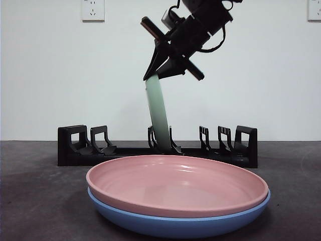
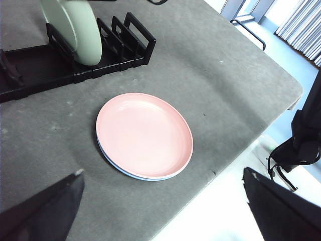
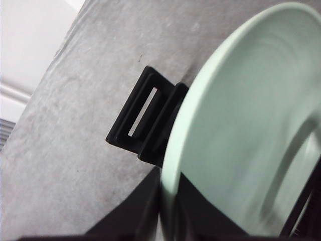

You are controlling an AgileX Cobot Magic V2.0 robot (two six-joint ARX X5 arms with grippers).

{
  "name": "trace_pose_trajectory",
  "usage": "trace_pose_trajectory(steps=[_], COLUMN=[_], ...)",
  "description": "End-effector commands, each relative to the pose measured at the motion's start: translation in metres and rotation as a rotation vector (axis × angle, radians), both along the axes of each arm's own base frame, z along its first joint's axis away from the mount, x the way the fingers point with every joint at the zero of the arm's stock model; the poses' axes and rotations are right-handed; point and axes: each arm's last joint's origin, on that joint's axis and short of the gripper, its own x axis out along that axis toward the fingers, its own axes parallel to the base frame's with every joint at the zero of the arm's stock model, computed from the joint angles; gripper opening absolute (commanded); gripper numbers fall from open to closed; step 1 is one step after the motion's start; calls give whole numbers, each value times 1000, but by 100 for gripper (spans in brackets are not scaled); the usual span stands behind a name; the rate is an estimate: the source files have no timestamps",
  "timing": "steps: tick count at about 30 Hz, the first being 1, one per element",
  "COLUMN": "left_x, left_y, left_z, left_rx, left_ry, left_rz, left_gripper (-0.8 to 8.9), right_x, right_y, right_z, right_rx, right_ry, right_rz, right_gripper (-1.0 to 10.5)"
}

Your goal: Place the plate

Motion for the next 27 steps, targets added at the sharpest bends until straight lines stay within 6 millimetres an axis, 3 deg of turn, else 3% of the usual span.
trace_pose_trajectory(steps=[1, 9, 13, 16, 21, 27], left_x=[-2, -3, -2, -2, -2, -1], left_y=[1, 1, 1, 1, 1, 1], left_z=[6, 6, 6, 6, 6, 9], left_rx=[-5, 20, 35, 47, 61, 48], left_ry=[-39, -63, -83, -100, -125, -148], left_rz=[-18, -35, -46, -56, -68, -67], left_gripper=[499, 498, 498, 498, 499, 499], right_x=[-11, -53, -85, -114, -162, -209], right_y=[1, -21, -34, -41, -40, -23], right_z=[28, 91, 119, 133, 141, 131], right_rx=[52, 80, 61, -49, -205, -293], right_ry=[-55, -166, -221, -276, -282, -279], right_rz=[18, 9, 44, 27, 62, 191], right_gripper=[12, 12, 12, 12, 12, 12])
